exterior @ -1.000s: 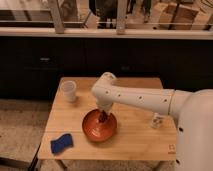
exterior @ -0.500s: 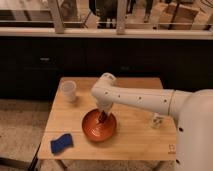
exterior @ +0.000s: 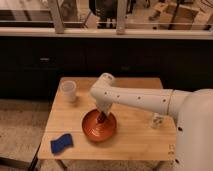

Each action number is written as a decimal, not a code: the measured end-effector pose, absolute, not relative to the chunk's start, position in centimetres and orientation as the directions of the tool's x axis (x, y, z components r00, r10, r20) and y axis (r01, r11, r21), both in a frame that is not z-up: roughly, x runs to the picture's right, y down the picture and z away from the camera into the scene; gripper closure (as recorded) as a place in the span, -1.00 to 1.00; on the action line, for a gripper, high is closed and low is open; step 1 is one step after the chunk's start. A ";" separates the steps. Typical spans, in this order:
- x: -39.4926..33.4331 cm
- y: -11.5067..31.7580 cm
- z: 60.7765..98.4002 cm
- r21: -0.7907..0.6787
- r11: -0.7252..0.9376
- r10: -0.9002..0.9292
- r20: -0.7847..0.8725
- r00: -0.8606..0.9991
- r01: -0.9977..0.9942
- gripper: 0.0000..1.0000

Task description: Place the pepper in the ceramic bowl

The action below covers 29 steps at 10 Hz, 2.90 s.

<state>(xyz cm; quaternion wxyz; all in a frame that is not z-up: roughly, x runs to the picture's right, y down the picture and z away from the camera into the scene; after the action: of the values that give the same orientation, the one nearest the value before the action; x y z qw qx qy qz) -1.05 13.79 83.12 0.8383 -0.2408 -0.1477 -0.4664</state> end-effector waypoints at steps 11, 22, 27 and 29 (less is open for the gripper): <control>-1.4 13.9 83.1 -0.266 0.445 -0.710 0.477 0.518 0.855 1.00; -1.7 14.1 83.0 -0.265 0.444 -0.706 0.486 0.516 0.856 0.90; -1.7 14.0 82.9 -0.263 0.440 -0.708 0.486 0.512 0.859 0.45; -1.8 14.0 82.9 -0.265 0.439 -0.706 0.489 0.512 0.858 0.67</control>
<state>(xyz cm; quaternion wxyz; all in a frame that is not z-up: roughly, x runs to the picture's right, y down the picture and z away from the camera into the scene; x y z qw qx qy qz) -1.78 14.03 82.86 0.8341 -0.2458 -0.1551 -0.4689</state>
